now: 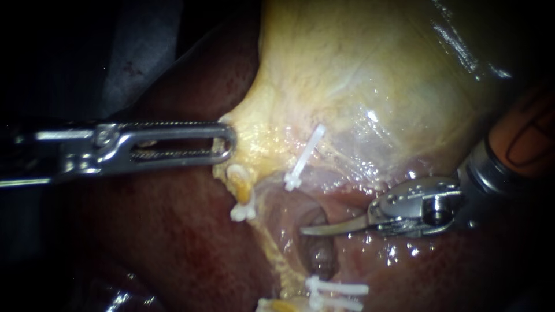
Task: Go back from the cut right tube
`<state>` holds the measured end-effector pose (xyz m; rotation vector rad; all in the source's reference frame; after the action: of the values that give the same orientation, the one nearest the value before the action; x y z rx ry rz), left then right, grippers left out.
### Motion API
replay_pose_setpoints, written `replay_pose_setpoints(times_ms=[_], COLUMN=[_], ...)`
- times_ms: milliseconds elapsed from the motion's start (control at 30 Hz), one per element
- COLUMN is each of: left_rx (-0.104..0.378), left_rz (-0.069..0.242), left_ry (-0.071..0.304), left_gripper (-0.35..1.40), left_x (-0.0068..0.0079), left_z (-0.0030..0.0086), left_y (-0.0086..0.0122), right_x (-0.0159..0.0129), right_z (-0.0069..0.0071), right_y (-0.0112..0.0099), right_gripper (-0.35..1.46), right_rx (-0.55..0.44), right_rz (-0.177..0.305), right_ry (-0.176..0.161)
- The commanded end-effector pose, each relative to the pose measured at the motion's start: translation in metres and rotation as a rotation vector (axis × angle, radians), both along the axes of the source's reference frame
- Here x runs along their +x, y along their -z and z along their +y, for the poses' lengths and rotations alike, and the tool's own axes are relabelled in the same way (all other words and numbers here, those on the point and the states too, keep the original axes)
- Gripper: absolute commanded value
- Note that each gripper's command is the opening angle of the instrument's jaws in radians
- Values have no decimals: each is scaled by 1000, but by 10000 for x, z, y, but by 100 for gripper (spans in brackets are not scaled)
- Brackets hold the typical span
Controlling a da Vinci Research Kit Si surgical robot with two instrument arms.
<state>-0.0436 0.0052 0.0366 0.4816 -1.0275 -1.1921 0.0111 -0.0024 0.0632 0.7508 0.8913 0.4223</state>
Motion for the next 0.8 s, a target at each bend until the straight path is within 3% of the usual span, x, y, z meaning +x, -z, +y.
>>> replay_pose_setpoints(times_ms=[33,500,600,800], left_rx=[0,0,0,0], left_rz=[0,0,0,0], left_ry=[0,0,0,0], left_gripper=[-35,-35,-35,-35], left_x=[0,0,0,0], left_z=[0,0,0,0], left_y=[0,0,0,0], right_x=[0,3,4,6], right_z=[0,-1,-2,-1], right_y=[0,4,6,8], right_gripper=[-35,-35,9,49], right_rx=[0,5,7,-5], right_rz=[0,18,31,43], right_ry=[1,2,-5,-1])
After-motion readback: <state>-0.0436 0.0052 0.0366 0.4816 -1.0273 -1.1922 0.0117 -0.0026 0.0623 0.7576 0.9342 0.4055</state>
